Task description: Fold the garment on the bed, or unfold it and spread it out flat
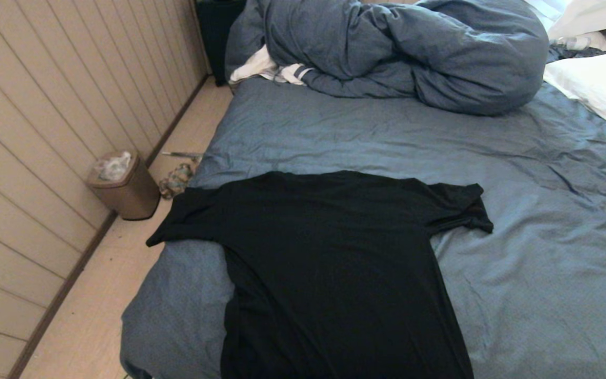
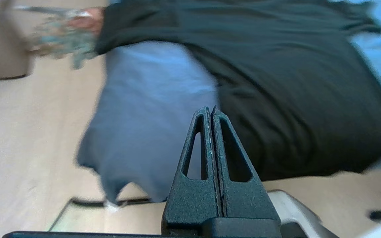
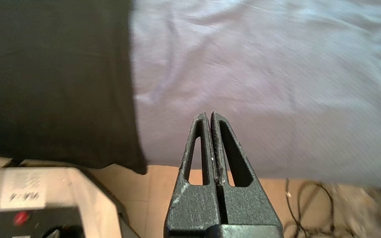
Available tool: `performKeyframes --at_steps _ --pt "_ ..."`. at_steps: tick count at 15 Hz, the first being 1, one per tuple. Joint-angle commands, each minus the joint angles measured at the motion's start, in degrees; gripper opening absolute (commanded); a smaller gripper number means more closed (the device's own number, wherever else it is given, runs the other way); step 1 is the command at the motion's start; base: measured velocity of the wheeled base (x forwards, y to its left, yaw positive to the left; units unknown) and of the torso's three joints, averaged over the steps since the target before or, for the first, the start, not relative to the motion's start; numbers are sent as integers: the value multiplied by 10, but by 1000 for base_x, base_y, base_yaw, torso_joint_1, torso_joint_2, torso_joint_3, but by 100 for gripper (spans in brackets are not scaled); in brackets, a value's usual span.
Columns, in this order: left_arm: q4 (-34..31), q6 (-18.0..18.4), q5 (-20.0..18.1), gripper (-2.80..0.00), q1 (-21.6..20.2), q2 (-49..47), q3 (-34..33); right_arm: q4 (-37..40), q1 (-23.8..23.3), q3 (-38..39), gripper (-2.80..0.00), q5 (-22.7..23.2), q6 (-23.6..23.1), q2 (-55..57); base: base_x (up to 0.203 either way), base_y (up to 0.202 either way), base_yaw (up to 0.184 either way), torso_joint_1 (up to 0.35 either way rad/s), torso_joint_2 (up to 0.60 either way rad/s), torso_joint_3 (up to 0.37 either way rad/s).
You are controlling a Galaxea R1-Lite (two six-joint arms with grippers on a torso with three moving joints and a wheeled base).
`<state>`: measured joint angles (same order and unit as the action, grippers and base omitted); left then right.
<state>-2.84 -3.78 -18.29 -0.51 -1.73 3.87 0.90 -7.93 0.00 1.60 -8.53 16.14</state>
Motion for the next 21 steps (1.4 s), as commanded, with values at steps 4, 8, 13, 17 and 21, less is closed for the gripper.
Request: performKeyframes --at_steps 4,8,13,17,21 --pt "-12 -4 -52 -280 0 -43 6 1 113 -1 -280 1 1 -9 0 0 0 0 0 0" --pt "-44 18 112 -280 0 17 13 2 92 -1 -280 0 3 -99 0 0 0 0 0 0" --pt "79 95 172 -280 0 18 -61 2 82 0 -280 -4 20 -156 0 0 0 0 0 0" --pt "64 94 171 -280 1 17 -61 2 84 0 -280 -4 28 -156 0 0 0 0 0 0" --pt "69 76 171 -280 2 17 -60 2 84 0 -280 -7 51 -156 0 0 0 0 0 0"
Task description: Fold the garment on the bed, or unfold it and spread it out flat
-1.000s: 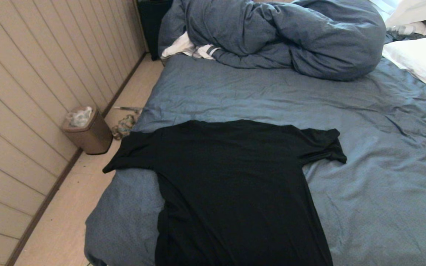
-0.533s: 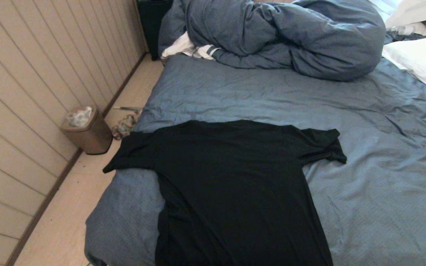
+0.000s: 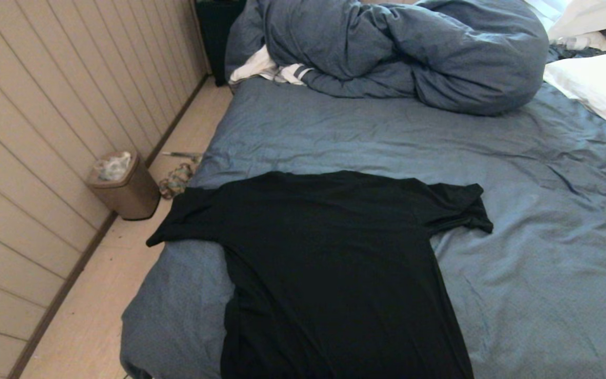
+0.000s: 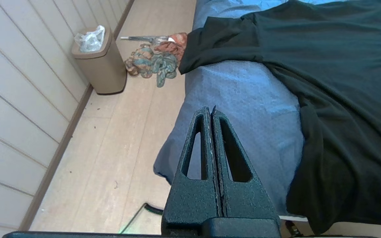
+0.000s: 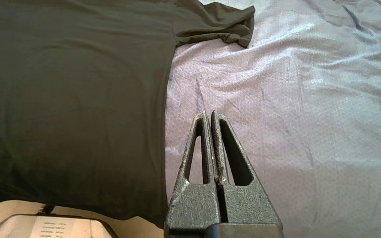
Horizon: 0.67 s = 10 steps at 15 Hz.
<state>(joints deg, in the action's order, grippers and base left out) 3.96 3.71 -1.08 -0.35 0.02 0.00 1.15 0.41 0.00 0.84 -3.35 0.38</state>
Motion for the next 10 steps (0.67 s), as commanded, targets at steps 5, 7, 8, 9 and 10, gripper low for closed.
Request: performKeyframes --at_steps 5,7,8,9,10 --pt "3 -34 3 -280 1 1 -22 -1 0 1 -280 -14 26 1 0 0 0 0 0 0" --pt "3 -34 3 -280 1 1 -22 -1 0 1 -280 -14 26 1 0 0 0 0 0 0" --pt "3 -34 3 -280 1 1 -22 -1 0 1 -280 -14 26 1 0 0 0 0 0 0" --pt "3 -34 3 -280 1 1 -22 -1 0 1 -280 -14 26 1 0 0 0 0 0 0" --pt "3 -34 3 -280 1 1 -22 -1 0 1 -280 -14 26 1 0 0 0 0 0 0"
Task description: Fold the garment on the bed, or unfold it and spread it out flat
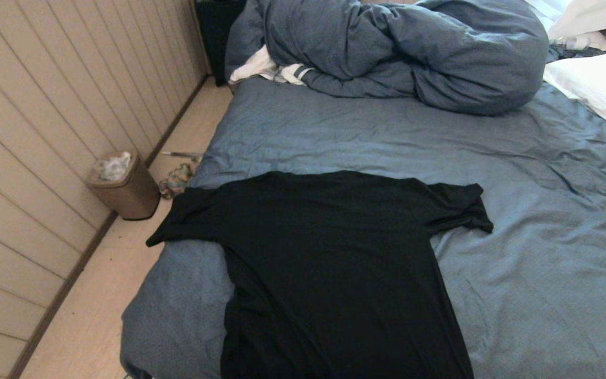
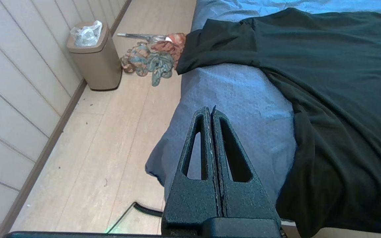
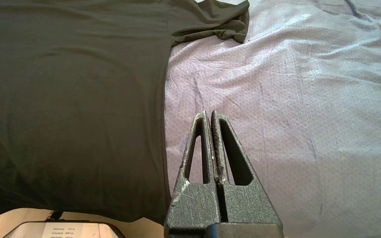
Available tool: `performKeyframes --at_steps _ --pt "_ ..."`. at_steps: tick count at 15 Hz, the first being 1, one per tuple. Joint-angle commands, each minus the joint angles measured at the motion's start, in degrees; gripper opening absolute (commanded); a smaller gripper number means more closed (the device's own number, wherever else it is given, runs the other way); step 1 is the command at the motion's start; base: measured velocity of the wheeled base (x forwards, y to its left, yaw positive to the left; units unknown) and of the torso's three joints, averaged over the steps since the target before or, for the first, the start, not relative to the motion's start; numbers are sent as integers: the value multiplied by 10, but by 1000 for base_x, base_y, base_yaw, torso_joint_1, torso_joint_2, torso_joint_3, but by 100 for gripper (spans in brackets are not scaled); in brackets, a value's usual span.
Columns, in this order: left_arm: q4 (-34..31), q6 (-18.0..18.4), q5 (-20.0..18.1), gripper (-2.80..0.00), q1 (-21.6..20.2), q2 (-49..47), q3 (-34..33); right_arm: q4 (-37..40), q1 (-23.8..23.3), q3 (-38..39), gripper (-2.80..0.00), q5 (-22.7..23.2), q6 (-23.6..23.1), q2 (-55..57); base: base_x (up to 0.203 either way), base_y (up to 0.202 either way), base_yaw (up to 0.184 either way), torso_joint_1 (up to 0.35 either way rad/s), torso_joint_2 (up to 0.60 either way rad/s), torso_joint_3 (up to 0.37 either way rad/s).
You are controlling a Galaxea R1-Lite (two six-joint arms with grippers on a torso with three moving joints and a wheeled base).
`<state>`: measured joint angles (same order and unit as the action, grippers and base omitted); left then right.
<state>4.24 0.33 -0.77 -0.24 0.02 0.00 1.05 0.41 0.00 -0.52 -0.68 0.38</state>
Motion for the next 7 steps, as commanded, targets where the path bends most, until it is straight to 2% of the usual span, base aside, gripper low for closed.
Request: performKeyframes --at_steps 1,7 --pt "1 0 0 -280 0 1 -22 0 -1 1 -280 0 0 2 0 0 0 0 0 0" --pt "1 0 0 -280 0 1 -22 0 0 1 -280 1 -1 0 0 0 0 0 0 0"
